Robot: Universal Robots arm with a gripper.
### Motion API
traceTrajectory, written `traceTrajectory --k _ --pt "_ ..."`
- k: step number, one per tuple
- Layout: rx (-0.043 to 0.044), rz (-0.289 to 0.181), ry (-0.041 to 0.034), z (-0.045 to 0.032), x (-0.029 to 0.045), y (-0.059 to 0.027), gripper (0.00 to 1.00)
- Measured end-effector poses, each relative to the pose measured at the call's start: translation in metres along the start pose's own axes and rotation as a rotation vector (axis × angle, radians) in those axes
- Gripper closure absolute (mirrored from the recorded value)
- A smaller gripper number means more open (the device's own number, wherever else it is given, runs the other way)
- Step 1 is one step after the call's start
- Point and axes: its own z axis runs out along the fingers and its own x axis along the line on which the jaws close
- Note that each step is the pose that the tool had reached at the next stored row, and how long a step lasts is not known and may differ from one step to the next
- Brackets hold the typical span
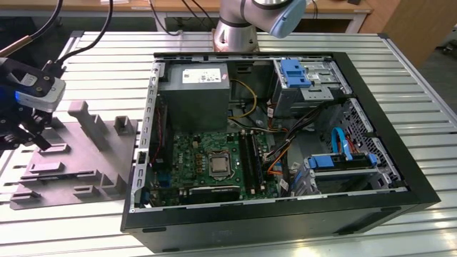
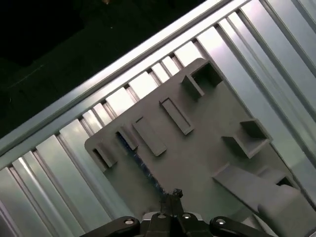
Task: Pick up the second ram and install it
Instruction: 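Pick up the second ram and move it above second insertion slot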
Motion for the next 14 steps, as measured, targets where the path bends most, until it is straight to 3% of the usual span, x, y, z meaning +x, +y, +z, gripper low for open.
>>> traceTrajectory --k 14 --pt "-0.0035 -0.254 0.0106 0.0080 0.0001 -0.0004 0.89"
